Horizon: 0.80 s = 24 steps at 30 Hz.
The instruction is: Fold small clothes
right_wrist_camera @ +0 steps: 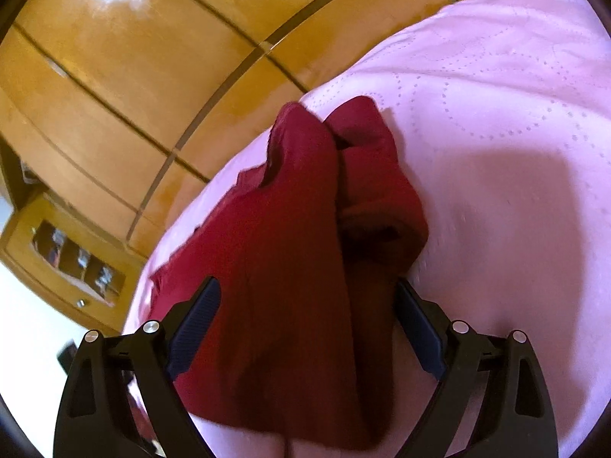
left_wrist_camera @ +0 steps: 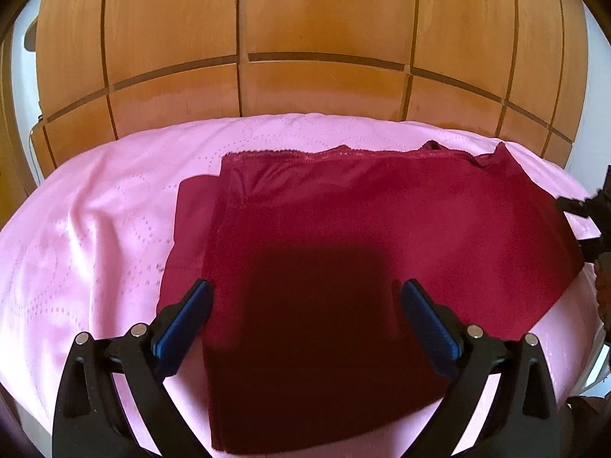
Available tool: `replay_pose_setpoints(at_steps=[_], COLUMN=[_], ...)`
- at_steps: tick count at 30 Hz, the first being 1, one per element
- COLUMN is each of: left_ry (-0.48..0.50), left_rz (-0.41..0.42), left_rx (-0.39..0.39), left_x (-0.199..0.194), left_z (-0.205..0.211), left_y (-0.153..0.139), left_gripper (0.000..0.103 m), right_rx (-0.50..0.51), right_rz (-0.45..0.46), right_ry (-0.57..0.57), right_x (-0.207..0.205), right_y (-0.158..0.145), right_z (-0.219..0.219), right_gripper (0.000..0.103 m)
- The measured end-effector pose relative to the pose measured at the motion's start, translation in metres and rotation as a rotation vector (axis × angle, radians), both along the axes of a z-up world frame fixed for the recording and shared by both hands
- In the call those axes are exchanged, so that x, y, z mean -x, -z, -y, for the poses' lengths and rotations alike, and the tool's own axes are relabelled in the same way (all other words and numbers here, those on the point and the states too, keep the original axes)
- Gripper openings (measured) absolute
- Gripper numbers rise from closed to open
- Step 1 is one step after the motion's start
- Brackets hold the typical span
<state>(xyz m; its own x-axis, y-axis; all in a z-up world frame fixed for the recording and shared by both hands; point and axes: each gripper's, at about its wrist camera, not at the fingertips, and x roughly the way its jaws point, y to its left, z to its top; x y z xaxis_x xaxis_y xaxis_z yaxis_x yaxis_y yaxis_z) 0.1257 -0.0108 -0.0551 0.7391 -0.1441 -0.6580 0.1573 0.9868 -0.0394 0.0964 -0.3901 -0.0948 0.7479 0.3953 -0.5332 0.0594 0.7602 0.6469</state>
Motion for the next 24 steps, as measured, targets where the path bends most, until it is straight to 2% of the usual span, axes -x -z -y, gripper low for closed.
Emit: replay_pose_setpoints(at_steps=[4, 8, 10, 13, 15, 18, 24], left_ry=[-0.03, -0.112, -0.159, -0.18, -0.172, -0.165, -0.173], left_rz=[-0.009, -0.043, -0.064, -0.096, -0.092, -0.092, -0.1], left_rx=[0.029, 0.11, 0.159, 0.195, 0.172, 0.125, 0.146], left_x=[0.006, 0.007, 0.006, 0.004, 0.004, 0.004, 0.007], left_z=[-0.006, -0.024, -0.035, -0.043, -0.039, -0.032, -0.037], left_y=[0.001, 0.008, 0.013, 0.022, 0.024, 0.026, 0.022], left_gripper=[0.099, 0.099, 0.099, 0.099, 0.1, 0.1, 0.1], right_rx=[-0.032, -0.005, 0.003, 0.025, -0.008, -0.086, -0.148], right_rz=[0.028, 0.047, 0.054, 0.054, 0.048, 0.034, 0.022], right_ry=[0.045, 0.059, 0.032, 0.023, 0.058, 0.102, 0.11], right_x=[-0.009, -0.011, -0.01, -0.008, -0.007, -0.012, -0.015], right_y=[0.001, 0.001, 0.0, 0.002, 0.006, 0.012, 0.012], right_z=[0.005, 0.001, -0.003, -0.003, 0.005, 0.018, 0.022], right_gripper=[0.09, 0.09, 0.088, 0.076, 0.061, 0.044, 0.034])
